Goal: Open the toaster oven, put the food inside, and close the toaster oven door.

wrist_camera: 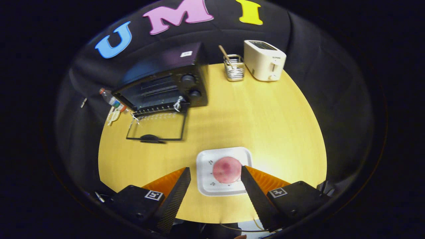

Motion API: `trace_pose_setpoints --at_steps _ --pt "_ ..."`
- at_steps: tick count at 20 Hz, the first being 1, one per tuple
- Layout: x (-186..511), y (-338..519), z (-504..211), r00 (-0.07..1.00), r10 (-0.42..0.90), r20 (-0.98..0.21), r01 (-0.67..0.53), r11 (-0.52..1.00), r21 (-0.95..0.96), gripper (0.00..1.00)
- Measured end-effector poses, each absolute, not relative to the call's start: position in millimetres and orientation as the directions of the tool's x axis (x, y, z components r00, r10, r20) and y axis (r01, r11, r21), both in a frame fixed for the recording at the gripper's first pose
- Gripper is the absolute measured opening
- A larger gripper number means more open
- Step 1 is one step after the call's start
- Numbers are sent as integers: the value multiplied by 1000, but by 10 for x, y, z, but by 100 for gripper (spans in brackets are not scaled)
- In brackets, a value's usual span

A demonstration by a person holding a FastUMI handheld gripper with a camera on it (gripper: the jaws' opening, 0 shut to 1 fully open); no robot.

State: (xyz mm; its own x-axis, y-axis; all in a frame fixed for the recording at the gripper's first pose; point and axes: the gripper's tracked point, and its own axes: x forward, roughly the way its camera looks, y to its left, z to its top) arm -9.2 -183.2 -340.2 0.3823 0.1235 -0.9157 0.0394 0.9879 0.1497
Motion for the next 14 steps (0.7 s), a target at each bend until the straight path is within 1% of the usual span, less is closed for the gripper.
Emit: trace_pose_setpoints --at_steps 4,9,11,13,14 --pt "-185 -2284 -3863 262 110 -959 75 988 134 99" --pt "-285 -2441 -4441 131 121 -984 14 992 124 97" --pt "-286 -2442 -4618 93 124 -988 -2 992 125 86" --pt "-247 -2376 -4733 83 138 -987 -20 990 137 76" --pt "-246 -2353 -4781 76 138 -987 -35 990 136 59"
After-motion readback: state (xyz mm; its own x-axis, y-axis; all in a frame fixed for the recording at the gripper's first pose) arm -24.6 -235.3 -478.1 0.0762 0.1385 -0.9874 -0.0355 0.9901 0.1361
